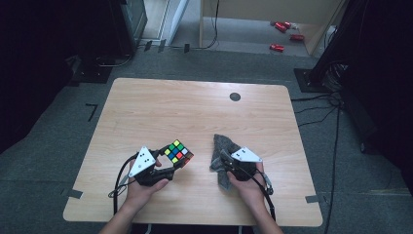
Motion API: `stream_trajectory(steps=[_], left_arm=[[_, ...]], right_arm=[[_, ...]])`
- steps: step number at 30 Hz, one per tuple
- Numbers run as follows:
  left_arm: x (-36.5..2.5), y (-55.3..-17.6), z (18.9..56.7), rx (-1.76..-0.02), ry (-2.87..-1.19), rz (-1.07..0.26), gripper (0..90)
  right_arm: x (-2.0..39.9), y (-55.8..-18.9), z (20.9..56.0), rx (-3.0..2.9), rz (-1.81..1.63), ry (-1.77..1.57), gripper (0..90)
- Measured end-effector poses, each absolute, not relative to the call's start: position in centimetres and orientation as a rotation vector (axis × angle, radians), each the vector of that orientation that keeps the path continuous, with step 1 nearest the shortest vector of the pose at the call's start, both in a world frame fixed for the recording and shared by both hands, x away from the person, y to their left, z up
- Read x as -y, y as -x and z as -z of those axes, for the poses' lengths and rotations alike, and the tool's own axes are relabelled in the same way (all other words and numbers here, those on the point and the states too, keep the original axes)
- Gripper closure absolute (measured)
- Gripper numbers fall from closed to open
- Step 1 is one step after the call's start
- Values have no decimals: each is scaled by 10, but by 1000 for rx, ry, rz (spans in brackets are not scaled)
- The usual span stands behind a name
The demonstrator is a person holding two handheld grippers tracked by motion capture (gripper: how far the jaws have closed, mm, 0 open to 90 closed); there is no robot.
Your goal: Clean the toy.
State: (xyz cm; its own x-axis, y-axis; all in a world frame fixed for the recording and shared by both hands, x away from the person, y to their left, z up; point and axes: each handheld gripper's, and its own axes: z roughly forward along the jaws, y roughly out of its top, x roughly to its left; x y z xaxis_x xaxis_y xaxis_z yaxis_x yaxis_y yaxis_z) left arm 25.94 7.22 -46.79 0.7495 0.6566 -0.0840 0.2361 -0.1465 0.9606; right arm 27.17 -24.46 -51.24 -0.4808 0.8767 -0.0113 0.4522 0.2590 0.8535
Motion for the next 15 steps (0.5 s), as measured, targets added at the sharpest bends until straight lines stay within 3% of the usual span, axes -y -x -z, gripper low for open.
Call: stream_trajectory(steps=[4, 6, 15], left_arm=[[-75, -263, 469, -766, -1720, -414, 351], [-76, -265, 468, -784, -1715, -406, 351], [-69, -262, 460, -829, -1710, -367, 351]], right_arm=[[242, -265, 501, -1982, -1234, -1137, 392], [237, -259, 492, -1946, -1284, -1066, 349], [199, -239, 482, -2012, -1489, -808, 271]])
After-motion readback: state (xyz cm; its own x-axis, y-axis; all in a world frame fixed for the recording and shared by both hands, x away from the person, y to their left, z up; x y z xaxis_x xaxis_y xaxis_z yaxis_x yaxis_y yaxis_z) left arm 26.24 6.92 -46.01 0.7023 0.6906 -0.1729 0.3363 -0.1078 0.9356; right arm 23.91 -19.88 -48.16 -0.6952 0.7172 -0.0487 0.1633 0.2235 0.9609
